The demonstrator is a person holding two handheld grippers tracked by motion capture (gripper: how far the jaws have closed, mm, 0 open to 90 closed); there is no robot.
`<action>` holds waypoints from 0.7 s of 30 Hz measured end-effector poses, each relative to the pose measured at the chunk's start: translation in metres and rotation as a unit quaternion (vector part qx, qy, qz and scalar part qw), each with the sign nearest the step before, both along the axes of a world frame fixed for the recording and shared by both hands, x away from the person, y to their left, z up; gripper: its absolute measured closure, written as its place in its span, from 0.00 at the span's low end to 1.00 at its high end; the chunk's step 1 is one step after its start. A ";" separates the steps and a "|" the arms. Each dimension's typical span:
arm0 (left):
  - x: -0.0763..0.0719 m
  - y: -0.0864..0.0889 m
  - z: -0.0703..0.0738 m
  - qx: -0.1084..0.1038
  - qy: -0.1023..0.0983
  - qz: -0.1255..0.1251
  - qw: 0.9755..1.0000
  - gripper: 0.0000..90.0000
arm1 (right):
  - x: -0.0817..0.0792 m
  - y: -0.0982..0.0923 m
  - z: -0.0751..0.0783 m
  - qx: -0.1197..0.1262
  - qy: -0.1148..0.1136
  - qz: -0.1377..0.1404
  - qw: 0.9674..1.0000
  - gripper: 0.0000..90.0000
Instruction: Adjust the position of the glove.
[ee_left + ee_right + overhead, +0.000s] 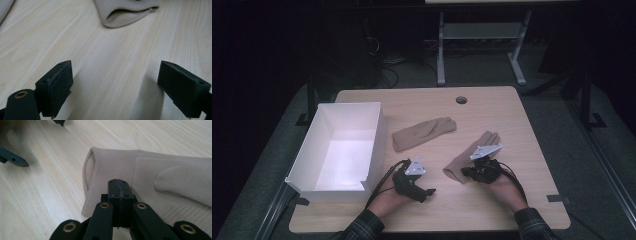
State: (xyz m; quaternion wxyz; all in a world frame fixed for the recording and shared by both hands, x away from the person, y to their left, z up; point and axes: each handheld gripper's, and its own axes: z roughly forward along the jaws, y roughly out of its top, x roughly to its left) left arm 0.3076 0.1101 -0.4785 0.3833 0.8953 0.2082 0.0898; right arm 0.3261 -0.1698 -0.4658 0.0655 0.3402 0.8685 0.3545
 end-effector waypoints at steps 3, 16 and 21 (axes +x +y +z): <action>0.000 0.000 0.000 0.001 -0.001 -0.001 1.000 0.14 | -0.002 -0.006 0.001 -0.003 0.003 -0.003 1.000 1.00; -0.001 0.000 0.000 -0.003 0.004 0.004 1.000 0.14 | -0.018 -0.042 0.003 -0.011 0.011 -0.024 1.000 1.00; -0.001 0.000 0.000 -0.001 0.002 0.003 1.000 0.14 | -0.028 -0.056 0.004 -0.024 0.010 -0.034 0.999 1.00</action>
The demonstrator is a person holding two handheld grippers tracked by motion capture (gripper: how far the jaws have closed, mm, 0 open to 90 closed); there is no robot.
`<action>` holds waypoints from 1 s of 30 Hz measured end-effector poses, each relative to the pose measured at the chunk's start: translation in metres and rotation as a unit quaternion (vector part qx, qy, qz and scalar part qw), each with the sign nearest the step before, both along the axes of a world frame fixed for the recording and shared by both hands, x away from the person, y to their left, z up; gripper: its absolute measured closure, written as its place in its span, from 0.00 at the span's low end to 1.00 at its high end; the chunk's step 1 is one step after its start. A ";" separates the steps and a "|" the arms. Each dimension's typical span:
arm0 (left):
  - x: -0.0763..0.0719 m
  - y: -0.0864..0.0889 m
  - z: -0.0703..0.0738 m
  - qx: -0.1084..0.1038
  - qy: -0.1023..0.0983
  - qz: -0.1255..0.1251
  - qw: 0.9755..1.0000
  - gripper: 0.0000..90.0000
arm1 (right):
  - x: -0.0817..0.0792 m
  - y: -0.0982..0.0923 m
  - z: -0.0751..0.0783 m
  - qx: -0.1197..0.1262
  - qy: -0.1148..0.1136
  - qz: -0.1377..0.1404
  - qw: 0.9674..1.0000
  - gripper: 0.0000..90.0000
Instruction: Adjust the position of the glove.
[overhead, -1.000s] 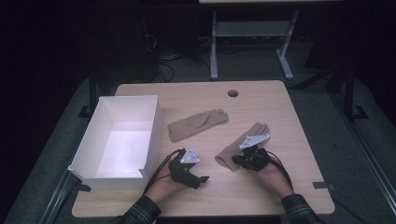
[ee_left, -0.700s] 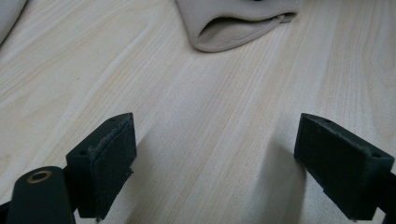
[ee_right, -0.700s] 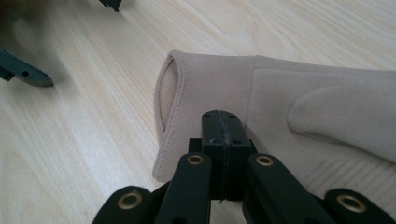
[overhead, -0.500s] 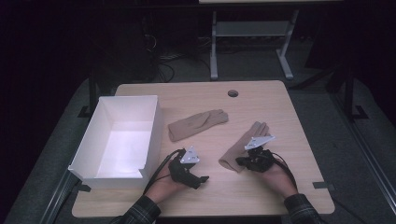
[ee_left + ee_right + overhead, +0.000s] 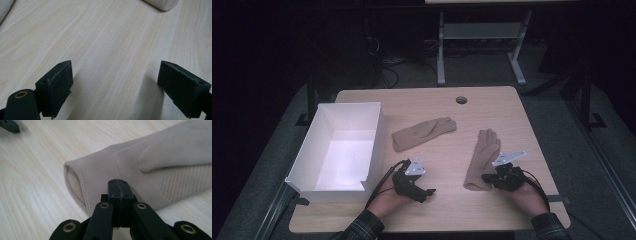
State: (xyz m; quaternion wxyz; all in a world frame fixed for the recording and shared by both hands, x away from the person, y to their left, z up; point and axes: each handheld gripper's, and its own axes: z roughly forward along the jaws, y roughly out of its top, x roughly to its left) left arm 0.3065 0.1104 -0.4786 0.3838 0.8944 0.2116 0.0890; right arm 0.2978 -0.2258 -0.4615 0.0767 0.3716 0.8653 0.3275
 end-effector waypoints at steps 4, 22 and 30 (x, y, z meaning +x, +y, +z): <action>0.000 0.000 0.000 0.000 -0.001 0.000 1.000 0.14 | -0.007 -0.013 0.000 0.001 0.003 -0.008 1.000 1.00; 0.000 0.000 0.000 0.001 0.000 0.000 1.000 0.14 | -0.006 -0.017 0.009 0.002 -0.017 -0.013 1.000 0.99; 0.000 0.000 0.000 0.000 0.001 0.001 1.000 0.14 | 0.011 -0.003 0.004 0.000 -0.022 -0.006 1.000 1.00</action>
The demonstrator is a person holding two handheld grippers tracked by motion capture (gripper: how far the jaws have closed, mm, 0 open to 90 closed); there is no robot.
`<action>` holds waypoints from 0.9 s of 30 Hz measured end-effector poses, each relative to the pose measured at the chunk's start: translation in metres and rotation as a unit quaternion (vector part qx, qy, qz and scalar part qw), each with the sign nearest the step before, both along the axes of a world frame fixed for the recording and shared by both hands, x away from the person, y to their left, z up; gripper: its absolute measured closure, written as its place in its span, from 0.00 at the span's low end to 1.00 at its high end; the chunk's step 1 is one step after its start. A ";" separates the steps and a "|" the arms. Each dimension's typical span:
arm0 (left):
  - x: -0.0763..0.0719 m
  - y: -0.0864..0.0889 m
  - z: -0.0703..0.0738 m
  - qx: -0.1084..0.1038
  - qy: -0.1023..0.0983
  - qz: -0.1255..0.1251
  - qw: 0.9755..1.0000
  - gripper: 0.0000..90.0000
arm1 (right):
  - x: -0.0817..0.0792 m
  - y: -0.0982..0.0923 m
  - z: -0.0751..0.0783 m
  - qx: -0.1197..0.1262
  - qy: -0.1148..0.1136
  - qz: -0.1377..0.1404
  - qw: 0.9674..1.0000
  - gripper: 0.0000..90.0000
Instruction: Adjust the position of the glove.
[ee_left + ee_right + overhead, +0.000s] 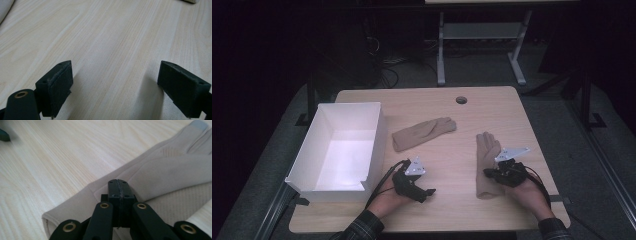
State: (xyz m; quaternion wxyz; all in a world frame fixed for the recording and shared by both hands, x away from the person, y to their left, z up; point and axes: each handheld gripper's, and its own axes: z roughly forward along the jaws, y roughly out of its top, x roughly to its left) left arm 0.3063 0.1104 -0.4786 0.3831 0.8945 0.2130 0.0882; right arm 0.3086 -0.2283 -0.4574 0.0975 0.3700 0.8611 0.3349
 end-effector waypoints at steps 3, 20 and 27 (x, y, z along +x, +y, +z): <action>0.000 0.000 0.000 0.000 0.000 0.000 1.000 0.14 | 0.001 0.000 -0.005 0.000 0.006 0.003 1.000 1.00; 0.000 0.000 0.000 0.000 0.001 0.001 1.000 0.14 | -0.033 -0.008 -0.004 -0.005 0.020 0.007 1.000 1.00; 0.000 0.000 0.000 0.000 0.001 0.001 1.000 0.14 | -0.037 -0.010 0.003 -0.004 0.001 0.010 1.000 1.00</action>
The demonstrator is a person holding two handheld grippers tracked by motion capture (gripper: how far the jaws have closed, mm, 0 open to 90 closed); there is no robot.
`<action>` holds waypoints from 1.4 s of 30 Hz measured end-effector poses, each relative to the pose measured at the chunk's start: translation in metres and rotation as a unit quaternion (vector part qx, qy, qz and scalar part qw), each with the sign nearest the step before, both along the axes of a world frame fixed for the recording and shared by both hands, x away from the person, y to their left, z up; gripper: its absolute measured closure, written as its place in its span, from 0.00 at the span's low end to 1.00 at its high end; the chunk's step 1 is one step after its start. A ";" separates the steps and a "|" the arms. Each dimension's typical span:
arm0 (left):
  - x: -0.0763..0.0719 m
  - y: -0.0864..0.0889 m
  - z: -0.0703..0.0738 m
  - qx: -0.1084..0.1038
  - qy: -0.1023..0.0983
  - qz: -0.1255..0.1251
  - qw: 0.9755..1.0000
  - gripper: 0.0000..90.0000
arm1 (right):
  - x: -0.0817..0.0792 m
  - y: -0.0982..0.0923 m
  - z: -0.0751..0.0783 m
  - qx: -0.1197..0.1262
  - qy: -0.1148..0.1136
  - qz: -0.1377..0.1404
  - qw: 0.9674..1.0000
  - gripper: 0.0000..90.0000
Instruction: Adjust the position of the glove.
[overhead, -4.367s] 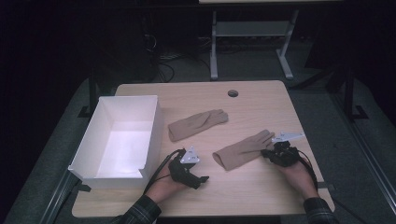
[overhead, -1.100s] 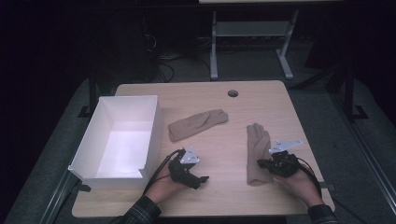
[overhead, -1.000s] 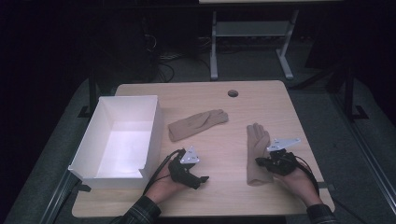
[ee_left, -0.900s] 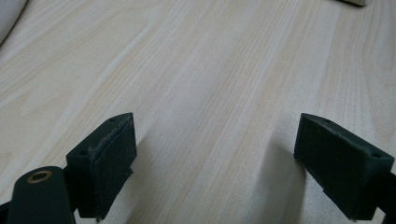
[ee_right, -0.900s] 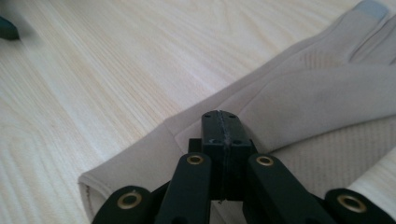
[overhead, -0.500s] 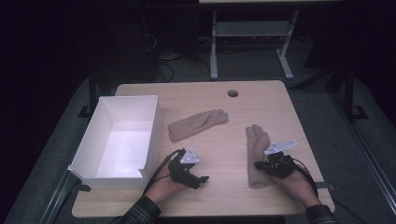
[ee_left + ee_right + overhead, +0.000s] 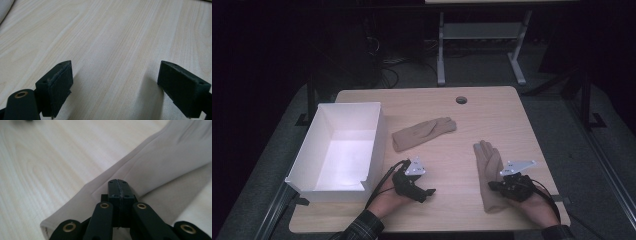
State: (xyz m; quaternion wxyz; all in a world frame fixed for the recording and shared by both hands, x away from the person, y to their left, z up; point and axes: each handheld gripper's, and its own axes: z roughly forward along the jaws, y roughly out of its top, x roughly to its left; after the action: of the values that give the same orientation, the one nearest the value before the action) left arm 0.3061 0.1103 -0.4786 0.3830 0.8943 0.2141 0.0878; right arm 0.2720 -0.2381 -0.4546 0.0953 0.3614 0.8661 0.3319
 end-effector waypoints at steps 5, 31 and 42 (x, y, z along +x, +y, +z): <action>0.000 0.000 0.000 0.001 -0.002 -0.002 1.000 0.14 | 0.012 -0.020 0.008 0.018 -0.026 -0.038 0.999 0.98; 0.000 -0.001 0.000 -0.002 0.000 -0.004 1.000 0.13 | 0.079 -0.078 -0.028 0.007 -0.069 -0.222 0.973 0.22; 0.002 -0.005 0.007 0.013 0.013 0.007 1.000 0.31 | 0.080 -0.082 -0.029 0.011 -0.059 -0.221 0.974 0.19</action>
State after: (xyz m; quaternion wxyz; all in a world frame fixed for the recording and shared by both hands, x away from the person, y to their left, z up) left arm 0.3079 0.1058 -0.4714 0.3676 0.8987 0.2244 0.0822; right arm 0.3522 -0.3203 -0.4834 0.2133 0.5243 0.7543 0.3327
